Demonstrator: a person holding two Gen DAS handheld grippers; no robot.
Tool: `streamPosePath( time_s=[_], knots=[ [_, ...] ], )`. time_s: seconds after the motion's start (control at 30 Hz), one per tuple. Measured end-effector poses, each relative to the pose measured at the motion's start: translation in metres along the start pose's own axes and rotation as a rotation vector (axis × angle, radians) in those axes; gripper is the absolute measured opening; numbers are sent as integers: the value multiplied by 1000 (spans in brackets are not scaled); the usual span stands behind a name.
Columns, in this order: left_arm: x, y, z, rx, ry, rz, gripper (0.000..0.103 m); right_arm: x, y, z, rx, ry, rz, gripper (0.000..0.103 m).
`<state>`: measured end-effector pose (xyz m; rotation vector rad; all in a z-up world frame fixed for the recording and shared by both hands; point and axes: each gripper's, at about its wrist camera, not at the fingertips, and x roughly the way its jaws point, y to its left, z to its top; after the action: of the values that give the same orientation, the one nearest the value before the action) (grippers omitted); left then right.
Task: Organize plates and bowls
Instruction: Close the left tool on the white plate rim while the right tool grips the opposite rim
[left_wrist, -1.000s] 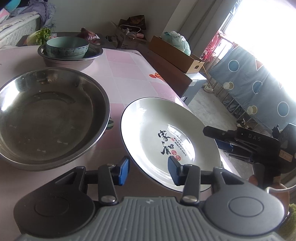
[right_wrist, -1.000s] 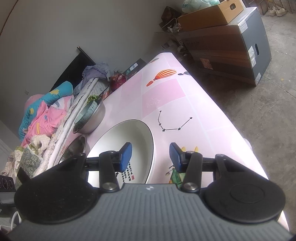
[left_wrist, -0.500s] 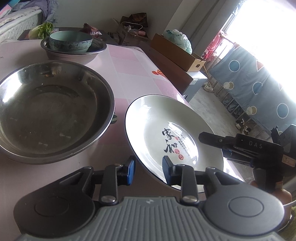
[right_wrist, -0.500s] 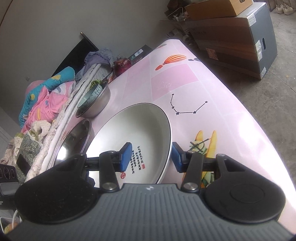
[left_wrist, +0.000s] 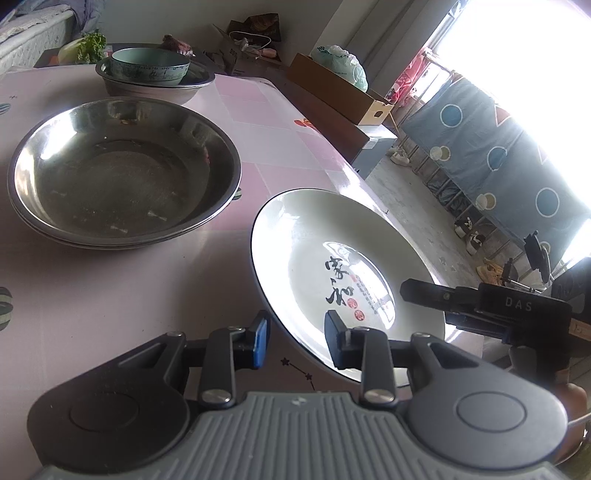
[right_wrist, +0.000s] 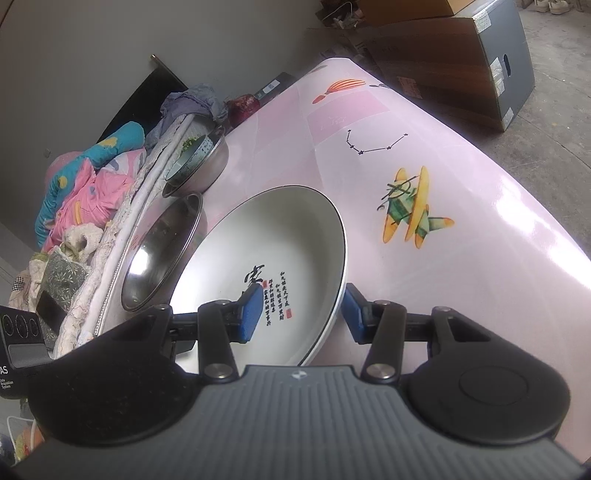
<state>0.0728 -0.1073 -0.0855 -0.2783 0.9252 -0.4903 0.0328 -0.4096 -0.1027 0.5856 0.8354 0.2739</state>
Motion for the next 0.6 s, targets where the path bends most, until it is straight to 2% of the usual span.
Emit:
streamPosePath(
  time_s=[0.3,0.6],
  knots=[
    [-43,24,-27,-26,3,5,32,-1,37,-38,-2,23,21,48],
    [-68,42,-37,-64,-25,10,33,6,64,-51,-11,40,45,52]
  ],
)
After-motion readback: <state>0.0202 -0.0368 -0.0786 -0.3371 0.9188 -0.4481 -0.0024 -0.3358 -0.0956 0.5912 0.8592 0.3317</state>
